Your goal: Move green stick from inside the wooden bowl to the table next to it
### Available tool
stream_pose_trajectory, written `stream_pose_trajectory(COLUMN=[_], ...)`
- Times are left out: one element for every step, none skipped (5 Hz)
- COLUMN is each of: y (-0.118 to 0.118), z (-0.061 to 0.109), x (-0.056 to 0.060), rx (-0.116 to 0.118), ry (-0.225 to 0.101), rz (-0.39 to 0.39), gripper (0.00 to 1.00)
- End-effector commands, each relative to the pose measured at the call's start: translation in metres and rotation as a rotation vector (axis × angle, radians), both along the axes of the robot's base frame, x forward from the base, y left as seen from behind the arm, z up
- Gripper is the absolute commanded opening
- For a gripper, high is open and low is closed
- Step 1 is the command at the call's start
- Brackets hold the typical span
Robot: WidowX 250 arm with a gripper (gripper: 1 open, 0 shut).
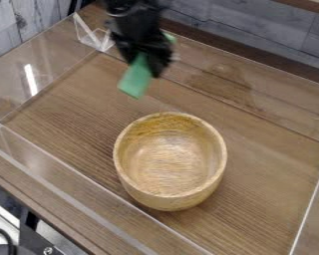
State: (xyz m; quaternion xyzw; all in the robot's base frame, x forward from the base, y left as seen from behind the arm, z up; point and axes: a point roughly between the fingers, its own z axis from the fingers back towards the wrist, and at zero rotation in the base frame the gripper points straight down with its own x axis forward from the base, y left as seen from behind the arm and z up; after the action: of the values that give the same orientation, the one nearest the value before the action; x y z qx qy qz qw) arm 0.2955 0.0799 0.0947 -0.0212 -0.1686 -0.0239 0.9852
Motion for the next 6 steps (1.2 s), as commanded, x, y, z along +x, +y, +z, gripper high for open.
stream_pose_trajectory(y=[-0.039,-0.034,-0.030,-0.027,-0.026,-0.026], z=[0.015,0.009,0.003,-0.002,-0.007,-0.011], x=[0.011,0.018,0.024,0.029,0.033,0.035], rx=[0.004,0.013,0.021,0.026,0.028,0.027], ry=[-0.063,-0.064,-0.065,-0.066,-0.065,-0.058], rz=[-0.058,-0.037,-0.016,0.002,0.018,0.034], gripper=[0.00,0.00,0.00,0.00,0.00,0.00])
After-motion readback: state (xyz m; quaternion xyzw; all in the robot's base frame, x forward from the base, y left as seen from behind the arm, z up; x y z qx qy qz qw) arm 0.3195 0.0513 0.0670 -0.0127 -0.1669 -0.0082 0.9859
